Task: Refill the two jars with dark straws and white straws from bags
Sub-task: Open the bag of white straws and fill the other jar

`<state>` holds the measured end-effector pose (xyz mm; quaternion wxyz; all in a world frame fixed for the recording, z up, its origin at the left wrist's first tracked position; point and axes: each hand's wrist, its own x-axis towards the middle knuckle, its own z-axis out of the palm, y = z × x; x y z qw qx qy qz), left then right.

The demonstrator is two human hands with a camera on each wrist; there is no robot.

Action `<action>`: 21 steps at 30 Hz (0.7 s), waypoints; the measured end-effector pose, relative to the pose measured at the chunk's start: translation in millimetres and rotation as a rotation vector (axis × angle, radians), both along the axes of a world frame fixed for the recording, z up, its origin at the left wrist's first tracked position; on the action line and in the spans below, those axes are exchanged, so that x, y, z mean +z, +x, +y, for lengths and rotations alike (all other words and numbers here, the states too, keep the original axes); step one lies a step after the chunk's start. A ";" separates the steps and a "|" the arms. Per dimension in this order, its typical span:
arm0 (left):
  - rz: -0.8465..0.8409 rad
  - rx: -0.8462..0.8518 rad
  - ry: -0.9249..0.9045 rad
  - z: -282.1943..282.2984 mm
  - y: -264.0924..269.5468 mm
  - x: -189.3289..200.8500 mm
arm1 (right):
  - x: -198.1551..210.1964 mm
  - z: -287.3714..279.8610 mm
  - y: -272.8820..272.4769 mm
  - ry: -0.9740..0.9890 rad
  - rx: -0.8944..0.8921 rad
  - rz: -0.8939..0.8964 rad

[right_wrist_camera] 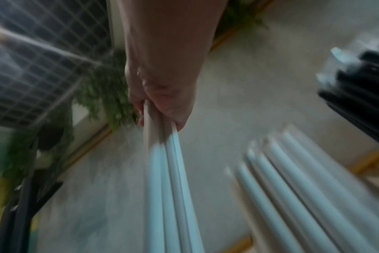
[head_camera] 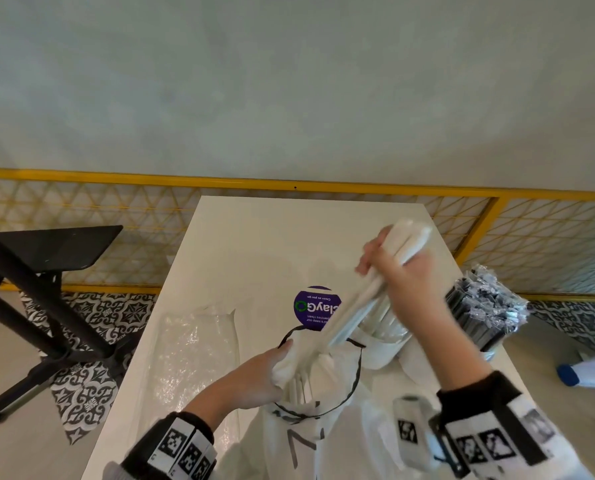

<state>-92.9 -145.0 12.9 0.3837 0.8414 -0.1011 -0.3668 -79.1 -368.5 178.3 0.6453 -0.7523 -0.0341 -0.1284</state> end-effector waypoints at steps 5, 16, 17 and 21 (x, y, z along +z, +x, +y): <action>0.002 0.007 0.010 -4.2 2.4 -1.9 | 39.3 -39.5 23.8 0.057 -0.110 -0.155; 0.002 0.001 -0.029 -2.8 3.5 -1.0 | -31.0 -53.9 42.3 -0.329 -0.231 0.106; 0.003 0.000 -0.035 -2.4 4.0 -1.3 | -42.3 -55.7 45.3 -0.350 -0.248 0.138; -0.002 0.003 -0.034 -2.8 4.4 -1.1 | -67.8 -63.8 51.6 -0.419 -0.317 0.242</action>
